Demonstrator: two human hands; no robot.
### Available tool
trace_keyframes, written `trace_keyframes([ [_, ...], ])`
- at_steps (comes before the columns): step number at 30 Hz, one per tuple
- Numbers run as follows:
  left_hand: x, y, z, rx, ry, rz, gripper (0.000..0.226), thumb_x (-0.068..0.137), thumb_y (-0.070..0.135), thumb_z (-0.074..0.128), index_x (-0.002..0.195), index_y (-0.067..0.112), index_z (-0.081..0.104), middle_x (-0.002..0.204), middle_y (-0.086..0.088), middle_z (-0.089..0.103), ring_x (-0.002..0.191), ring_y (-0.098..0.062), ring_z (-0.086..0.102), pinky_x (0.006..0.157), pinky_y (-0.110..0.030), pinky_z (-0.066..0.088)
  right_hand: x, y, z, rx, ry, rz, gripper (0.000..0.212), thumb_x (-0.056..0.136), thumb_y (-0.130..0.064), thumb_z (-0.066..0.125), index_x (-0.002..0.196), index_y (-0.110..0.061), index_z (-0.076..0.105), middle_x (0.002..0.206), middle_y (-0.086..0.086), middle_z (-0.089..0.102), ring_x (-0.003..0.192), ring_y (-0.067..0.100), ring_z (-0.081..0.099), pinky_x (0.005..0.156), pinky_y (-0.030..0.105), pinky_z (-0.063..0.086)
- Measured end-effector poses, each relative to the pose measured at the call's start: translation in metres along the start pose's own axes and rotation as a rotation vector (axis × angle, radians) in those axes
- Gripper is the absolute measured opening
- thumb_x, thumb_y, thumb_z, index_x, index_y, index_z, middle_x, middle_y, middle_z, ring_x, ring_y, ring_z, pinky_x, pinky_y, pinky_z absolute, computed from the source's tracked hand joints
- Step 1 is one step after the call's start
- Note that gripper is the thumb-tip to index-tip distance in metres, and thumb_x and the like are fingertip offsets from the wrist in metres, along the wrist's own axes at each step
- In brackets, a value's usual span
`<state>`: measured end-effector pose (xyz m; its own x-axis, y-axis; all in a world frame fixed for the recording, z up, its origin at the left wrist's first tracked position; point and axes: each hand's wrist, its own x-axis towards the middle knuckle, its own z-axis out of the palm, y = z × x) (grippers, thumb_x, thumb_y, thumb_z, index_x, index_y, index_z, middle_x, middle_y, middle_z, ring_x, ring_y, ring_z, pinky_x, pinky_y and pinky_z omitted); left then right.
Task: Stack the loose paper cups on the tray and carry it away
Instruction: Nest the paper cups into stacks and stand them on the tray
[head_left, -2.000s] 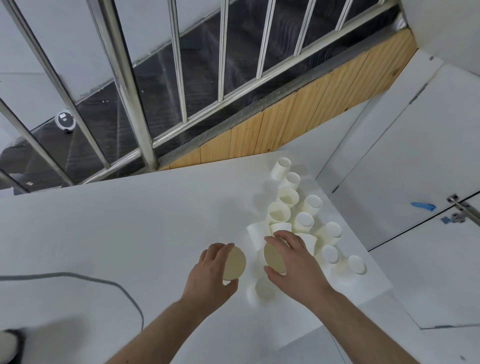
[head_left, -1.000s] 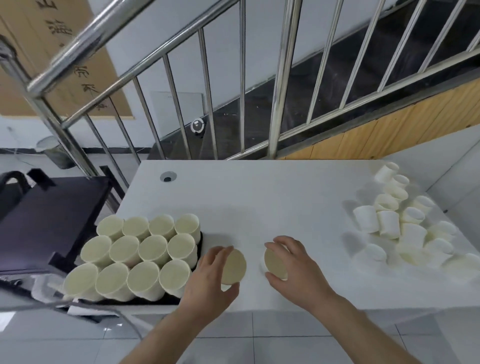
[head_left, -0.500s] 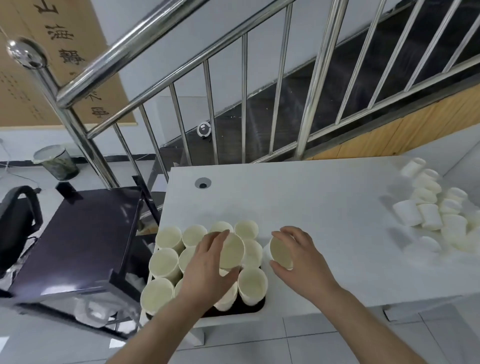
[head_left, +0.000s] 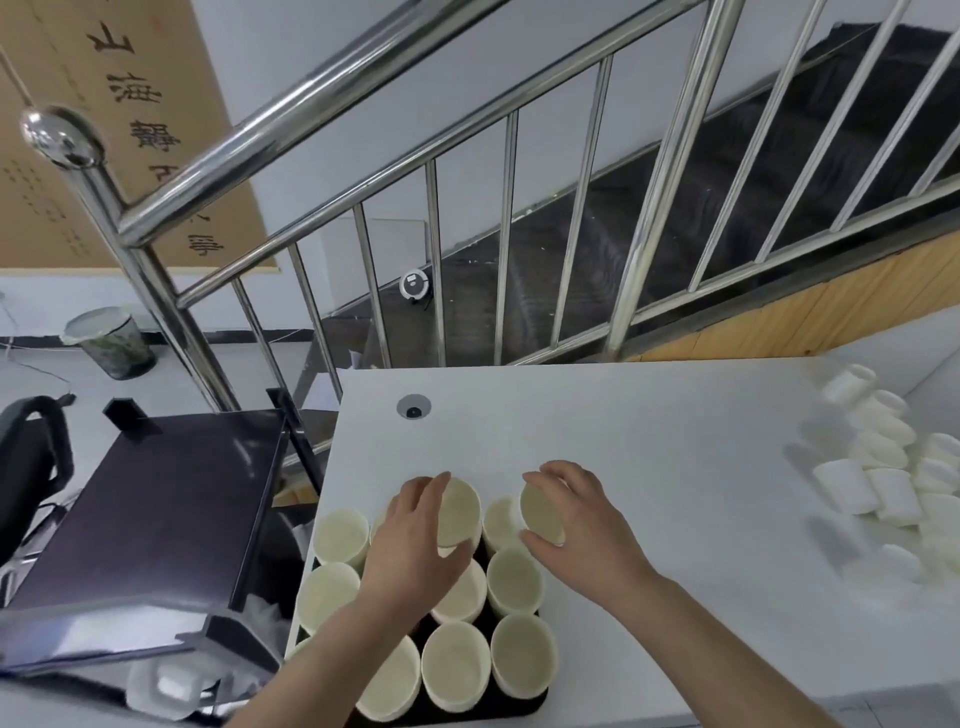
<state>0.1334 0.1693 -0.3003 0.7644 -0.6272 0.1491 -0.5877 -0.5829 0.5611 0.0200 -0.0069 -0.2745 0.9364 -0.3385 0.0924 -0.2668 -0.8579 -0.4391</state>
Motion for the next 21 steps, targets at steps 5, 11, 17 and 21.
trace_keyframes([
  [5,0.017,-0.009,0.01,0.044,-0.053,-0.071,0.076,0.079,0.035,0.066,0.145,0.021,0.031,0.138,0.004,0.039,0.123,-0.019,0.042,0.086,-0.03,0.048,0.031,0.007,0.015,0.029,-0.097,-0.043,0.057,0.088,-0.035,0.06,0.142,-0.029,0.04,0.14,-0.012,0.032,0.133,0.007,0.028,0.088,0.024,0.047],
  [11,0.028,-0.014,0.026,0.068,-0.138,-0.139,0.078,0.083,0.041,0.062,0.148,0.023,0.023,0.142,0.005,0.034,0.127,-0.015,0.038,0.091,-0.024,0.041,0.053,0.02,0.034,0.029,-0.205,-0.071,0.056,0.089,-0.037,0.057,0.141,-0.029,0.04,0.138,-0.013,0.033,0.131,0.006,0.028,0.088,0.026,0.047],
  [17,0.033,-0.018,0.039,0.138,-0.218,-0.178,0.079,0.084,0.049,0.059,0.148,0.024,0.021,0.143,0.007,0.033,0.129,-0.015,0.037,0.095,-0.025,0.039,0.061,0.03,0.048,0.026,-0.282,-0.092,0.059,0.087,-0.037,0.06,0.142,-0.027,0.039,0.139,-0.011,0.033,0.131,0.008,0.03,0.089,0.027,0.048],
  [21,0.035,-0.023,0.045,0.184,-0.243,-0.205,0.083,0.079,0.058,0.06,0.147,0.029,0.021,0.143,0.012,0.03,0.131,-0.012,0.035,0.099,-0.029,0.037,0.065,0.035,0.054,0.015,-0.343,-0.082,0.064,0.086,-0.043,0.062,0.143,-0.028,0.037,0.139,-0.011,0.032,0.131,0.008,0.029,0.091,0.027,0.046],
])
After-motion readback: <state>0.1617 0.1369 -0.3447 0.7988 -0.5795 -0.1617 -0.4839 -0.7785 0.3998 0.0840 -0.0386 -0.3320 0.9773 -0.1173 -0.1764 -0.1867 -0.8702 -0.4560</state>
